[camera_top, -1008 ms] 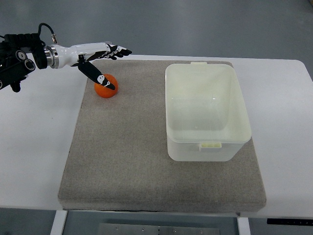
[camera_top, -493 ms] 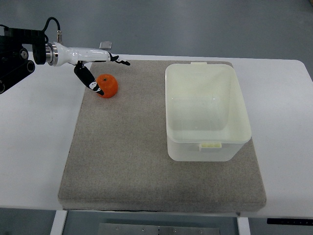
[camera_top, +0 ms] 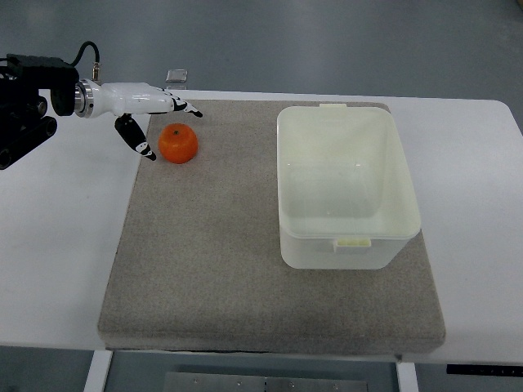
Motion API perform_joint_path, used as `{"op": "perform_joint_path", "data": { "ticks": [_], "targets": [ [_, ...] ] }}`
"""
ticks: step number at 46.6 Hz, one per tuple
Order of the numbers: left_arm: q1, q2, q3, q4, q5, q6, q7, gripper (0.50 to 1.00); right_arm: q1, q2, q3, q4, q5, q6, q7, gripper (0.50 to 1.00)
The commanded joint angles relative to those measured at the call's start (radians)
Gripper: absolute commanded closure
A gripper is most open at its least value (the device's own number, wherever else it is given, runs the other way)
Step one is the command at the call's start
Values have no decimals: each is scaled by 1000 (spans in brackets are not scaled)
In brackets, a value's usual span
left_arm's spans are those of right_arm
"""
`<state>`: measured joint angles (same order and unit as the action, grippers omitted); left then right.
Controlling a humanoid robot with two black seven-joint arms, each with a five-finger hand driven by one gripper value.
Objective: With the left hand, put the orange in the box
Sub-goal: 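Lower the left hand and position its fingers around the orange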
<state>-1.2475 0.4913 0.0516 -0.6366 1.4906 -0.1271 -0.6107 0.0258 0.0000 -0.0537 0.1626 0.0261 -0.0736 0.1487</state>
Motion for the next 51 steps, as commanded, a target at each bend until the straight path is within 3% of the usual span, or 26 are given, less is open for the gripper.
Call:
{"op": "perform_joint_path", "data": {
  "ticks": [1, 51],
  "targets": [
    [11, -4, 1, 2, -1, 3, 0, 523, 0, 0, 0, 0, 0, 0, 0, 574],
    [57, -19, -6, 3, -4, 12, 0, 514, 0, 0, 0, 0, 0, 0, 0, 574]
  ]
}}
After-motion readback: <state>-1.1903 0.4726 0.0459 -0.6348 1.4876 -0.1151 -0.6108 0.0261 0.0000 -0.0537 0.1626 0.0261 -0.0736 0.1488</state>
